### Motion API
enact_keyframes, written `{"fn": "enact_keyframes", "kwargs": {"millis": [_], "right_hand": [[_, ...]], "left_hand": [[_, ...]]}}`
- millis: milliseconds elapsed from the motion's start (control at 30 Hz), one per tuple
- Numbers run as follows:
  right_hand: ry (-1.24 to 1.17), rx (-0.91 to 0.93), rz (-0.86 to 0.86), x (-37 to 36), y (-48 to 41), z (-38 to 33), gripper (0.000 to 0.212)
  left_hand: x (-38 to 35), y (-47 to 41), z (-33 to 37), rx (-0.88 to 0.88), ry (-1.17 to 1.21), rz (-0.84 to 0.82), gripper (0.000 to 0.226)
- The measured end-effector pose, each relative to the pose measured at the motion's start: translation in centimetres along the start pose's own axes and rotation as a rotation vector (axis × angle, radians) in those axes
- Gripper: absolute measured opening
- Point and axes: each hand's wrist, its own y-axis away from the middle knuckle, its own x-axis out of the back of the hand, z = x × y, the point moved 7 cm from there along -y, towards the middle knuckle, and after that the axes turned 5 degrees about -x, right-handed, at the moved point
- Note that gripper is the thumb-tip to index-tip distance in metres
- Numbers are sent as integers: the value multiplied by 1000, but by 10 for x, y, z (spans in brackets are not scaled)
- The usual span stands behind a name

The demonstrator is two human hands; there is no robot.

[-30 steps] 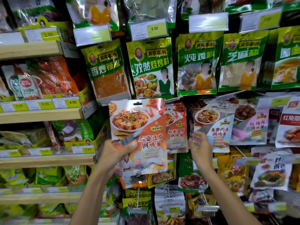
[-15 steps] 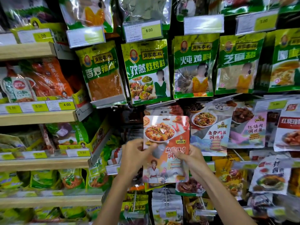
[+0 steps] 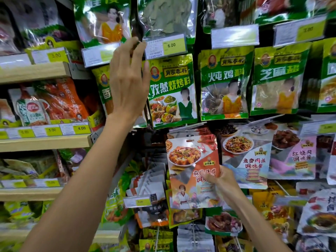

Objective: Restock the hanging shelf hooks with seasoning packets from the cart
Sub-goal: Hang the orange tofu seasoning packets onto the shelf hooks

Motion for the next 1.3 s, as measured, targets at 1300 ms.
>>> {"fn": "enact_keyframes", "kwargs": {"millis": [1300], "right_hand": [[5,-111,164,1,-10,-4,19]], "left_hand": [[-80,-33,5,-59,-63,-197,52]]}}
